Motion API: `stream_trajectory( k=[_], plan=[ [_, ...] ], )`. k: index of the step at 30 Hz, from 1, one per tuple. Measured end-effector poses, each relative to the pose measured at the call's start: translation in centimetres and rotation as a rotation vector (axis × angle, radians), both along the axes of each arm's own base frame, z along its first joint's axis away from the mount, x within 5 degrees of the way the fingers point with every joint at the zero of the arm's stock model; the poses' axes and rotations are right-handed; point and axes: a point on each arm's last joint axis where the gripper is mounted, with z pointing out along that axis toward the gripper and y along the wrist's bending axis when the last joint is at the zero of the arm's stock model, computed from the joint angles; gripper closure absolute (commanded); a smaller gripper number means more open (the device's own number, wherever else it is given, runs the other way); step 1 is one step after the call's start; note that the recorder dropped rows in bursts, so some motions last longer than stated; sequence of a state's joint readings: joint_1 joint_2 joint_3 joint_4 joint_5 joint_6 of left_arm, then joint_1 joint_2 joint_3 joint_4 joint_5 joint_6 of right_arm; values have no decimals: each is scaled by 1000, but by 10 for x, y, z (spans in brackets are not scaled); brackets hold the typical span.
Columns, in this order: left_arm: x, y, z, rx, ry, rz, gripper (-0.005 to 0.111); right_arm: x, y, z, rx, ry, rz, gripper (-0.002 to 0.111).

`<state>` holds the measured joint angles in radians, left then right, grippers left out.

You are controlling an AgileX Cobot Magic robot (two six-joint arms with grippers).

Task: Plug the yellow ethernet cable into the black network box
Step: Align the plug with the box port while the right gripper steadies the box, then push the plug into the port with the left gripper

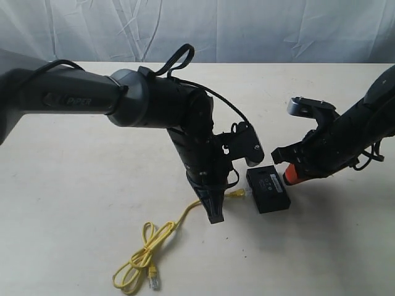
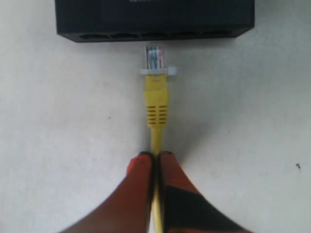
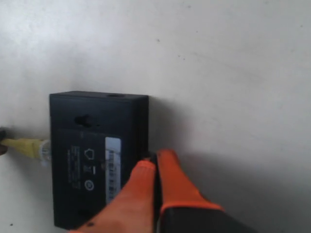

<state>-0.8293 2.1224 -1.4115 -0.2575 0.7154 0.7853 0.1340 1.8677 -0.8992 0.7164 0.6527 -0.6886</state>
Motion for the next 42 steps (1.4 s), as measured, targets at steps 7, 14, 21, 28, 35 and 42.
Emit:
stream_trajectory(
  k=[7, 14, 21, 28, 35, 42],
  plan=[
    [0, 0, 0, -3, 4, 4, 107, 0, 4, -5, 50, 6, 19, 109],
    [0, 0, 0, -3, 6, 4, 107, 0, 5, -4, 61, 12, 28, 109],
    [0, 0, 0, -3, 6, 2, 107, -1, 5, -4, 62, 13, 31, 109],
    [0, -1, 11, -28, -20, 3, 107, 0, 5, -4, 59, 11, 34, 109],
    [1, -1, 11, -33, -24, 5, 107, -1, 4, -5, 56, 13, 38, 109],
    [-2, -4, 5, -59, 30, 47, 107, 0, 3, -9, 51, 31, 22, 109]
  ],
)
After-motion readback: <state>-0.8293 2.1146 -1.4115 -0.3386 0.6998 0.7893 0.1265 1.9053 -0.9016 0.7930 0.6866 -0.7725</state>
